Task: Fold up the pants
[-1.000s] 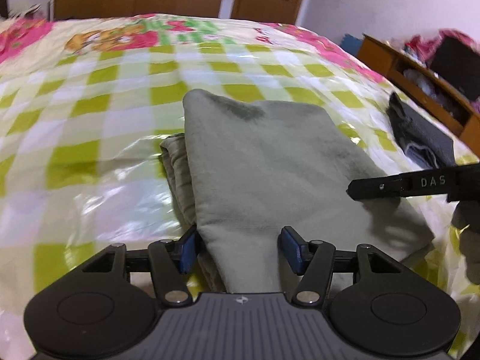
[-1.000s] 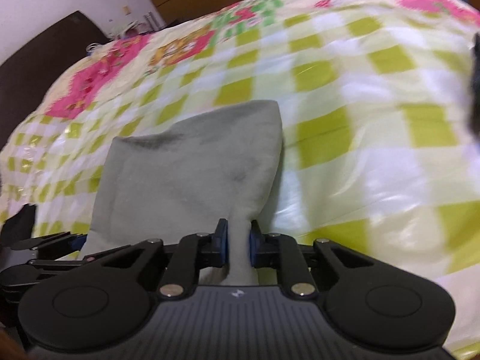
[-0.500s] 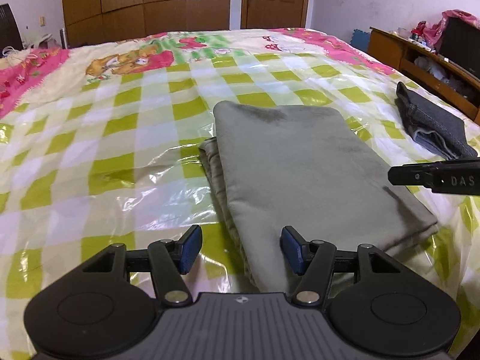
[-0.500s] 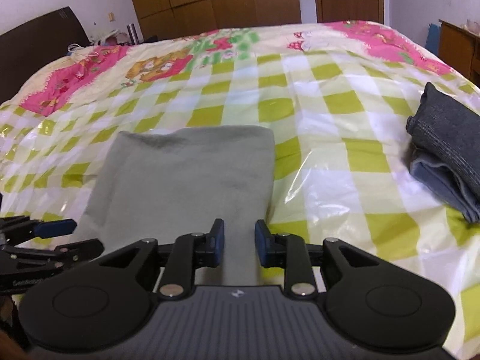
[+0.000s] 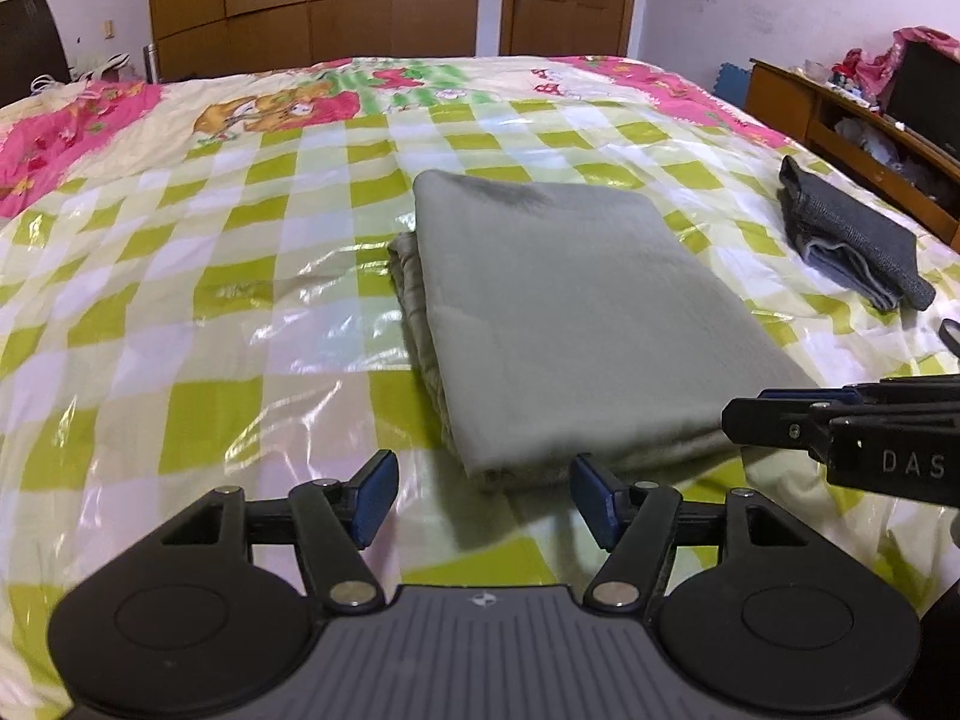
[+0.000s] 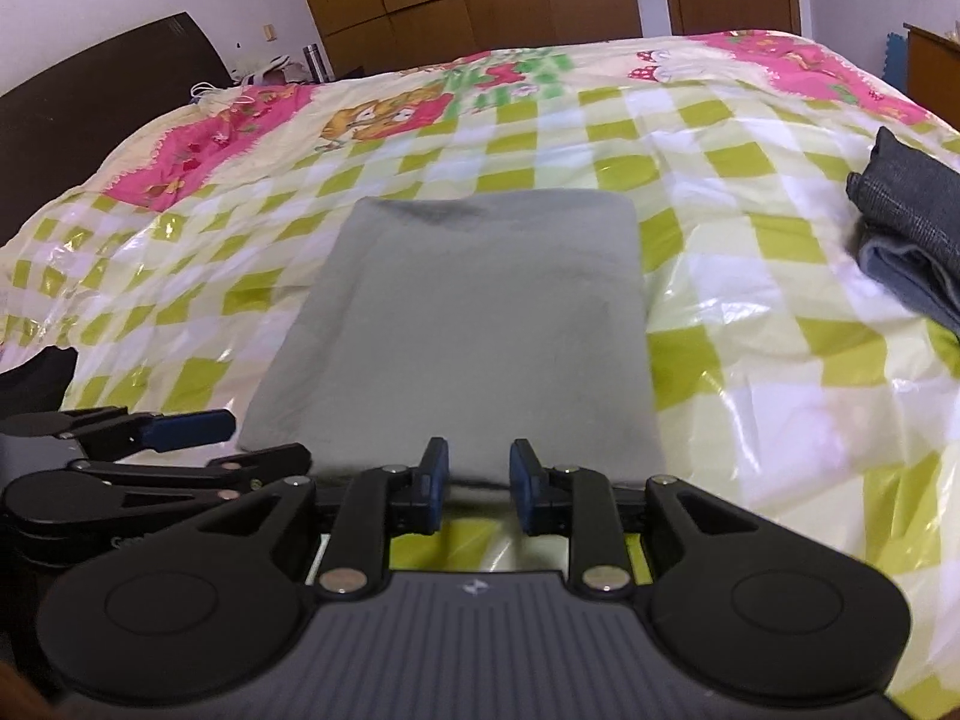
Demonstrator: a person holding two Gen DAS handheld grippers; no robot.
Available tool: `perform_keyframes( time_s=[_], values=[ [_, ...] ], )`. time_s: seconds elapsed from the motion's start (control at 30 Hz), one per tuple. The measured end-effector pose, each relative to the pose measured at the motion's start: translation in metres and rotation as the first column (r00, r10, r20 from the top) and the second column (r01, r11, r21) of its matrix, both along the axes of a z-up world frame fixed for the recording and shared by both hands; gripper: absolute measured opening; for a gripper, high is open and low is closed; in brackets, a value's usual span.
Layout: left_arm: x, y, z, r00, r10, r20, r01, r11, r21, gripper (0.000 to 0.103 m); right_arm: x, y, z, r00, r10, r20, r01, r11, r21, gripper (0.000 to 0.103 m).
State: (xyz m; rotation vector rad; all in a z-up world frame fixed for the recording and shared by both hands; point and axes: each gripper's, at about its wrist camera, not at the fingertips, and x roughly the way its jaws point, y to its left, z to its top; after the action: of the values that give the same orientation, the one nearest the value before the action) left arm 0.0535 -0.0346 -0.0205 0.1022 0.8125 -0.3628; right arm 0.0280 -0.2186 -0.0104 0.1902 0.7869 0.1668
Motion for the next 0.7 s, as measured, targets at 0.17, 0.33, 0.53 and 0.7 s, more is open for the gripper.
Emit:
perform_keyframes(
  time_s=[0.17, 0.33, 0.53, 0.7],
  values=[
    [-0.011, -0.005, -0.005, 1.0, 0.008, 0.013, -0.009, 0.998, 0.06, 0.079, -0.014, 0.01, -0.004, 1.0, 0.007, -0.003, -0.007, 1.0, 0.009, 0.025],
    [-0.018, -0.006, -0.004, 1.0, 0.009, 0.019, -0.01, 0.999, 0.053, 0.084, -0.022, 0.017, -0.008, 1.0, 0.012, -0.012, -0.012, 1.0, 0.009, 0.025],
    [-0.024, -0.009, -0.002, 0.998, 0.021, 0.054, -0.027, 0.994, 0.101, 0.087, -0.029, 0.02, -0.009, 1.0, 0.011, -0.004, -0.011, 1.0, 0.015, 0.025],
    [-0.029, -0.008, 0.0, 0.998, 0.024, 0.058, -0.029, 0.996, 0.087, 0.088, -0.031, 0.021, -0.011, 1.0, 0.008, -0.01, -0.008, 1.0, 0.013, 0.025]
  ],
)
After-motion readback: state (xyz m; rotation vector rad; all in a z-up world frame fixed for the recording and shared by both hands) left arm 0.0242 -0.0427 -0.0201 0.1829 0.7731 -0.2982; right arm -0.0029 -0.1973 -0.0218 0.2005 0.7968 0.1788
